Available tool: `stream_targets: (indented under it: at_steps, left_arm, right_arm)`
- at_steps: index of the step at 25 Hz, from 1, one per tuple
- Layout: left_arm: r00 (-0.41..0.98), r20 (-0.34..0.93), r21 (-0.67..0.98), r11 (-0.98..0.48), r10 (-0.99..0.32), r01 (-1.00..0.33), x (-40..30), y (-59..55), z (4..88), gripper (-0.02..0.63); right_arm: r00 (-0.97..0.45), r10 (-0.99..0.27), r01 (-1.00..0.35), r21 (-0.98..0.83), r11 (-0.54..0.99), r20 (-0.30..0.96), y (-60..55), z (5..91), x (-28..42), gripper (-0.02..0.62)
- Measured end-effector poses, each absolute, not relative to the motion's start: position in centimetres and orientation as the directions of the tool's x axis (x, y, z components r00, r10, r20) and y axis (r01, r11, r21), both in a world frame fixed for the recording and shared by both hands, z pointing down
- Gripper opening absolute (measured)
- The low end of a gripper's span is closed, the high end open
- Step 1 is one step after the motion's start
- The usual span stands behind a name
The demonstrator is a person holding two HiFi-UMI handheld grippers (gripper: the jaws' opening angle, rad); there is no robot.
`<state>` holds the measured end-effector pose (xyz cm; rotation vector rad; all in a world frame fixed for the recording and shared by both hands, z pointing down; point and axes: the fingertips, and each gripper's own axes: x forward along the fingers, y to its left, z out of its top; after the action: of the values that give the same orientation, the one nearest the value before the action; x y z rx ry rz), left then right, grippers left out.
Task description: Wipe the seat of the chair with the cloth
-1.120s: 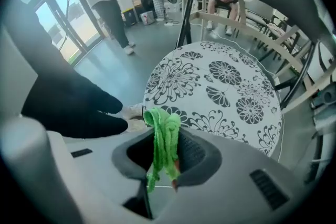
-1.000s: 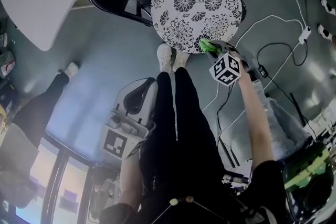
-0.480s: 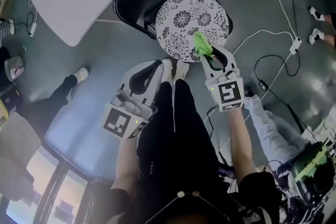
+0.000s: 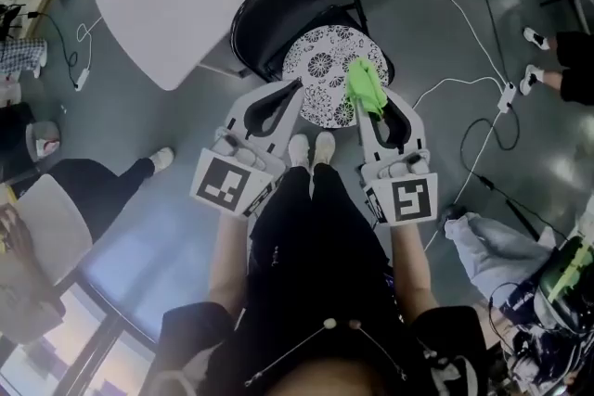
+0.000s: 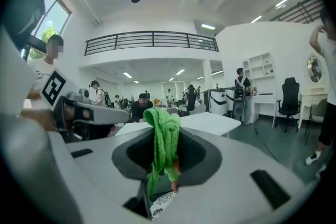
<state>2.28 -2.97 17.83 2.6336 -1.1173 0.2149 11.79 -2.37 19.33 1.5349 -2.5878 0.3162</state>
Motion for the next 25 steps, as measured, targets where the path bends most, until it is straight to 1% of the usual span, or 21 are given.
stream_targets:
  at_steps: [5, 11, 18, 25]
  left_arm:
    - [0.690, 0.178, 0.162, -0.670, -0.702, -0.724, 2.5, -1.8, 12.3, 0.005]
    - [0.690, 0.121, 0.114, -0.681, -0.714, -0.724, 3.8, -1.7, 8.1, 0.005]
    - [0.680, 0.043, 0.057, -0.678, -0.732, -0.733, 5.2, -2.3, 4.6, 0.005]
    - [0.668, 0.009, 0.045, -0.667, -0.744, -0.743, 4.5, -2.8, 3.8, 0.005]
  right_arm:
    - [-0.447, -0.888, -0.893, -0.101, 0.438, 0.104, 0.3, 12.5, 12.5, 0.097]
    - [-0.439, -0.898, -0.897, -0.060, 0.437, 0.022, 1.2, 7.6, 14.3, 0.097]
    - [-0.391, -0.920, -0.919, -0.045, 0.392, -0.024, 0.4, 5.1, 16.4, 0.095]
    - [-0.357, -0.933, -0.933, -0.017, 0.359, -0.051, -0.6, 4.2, 17.2, 0.095]
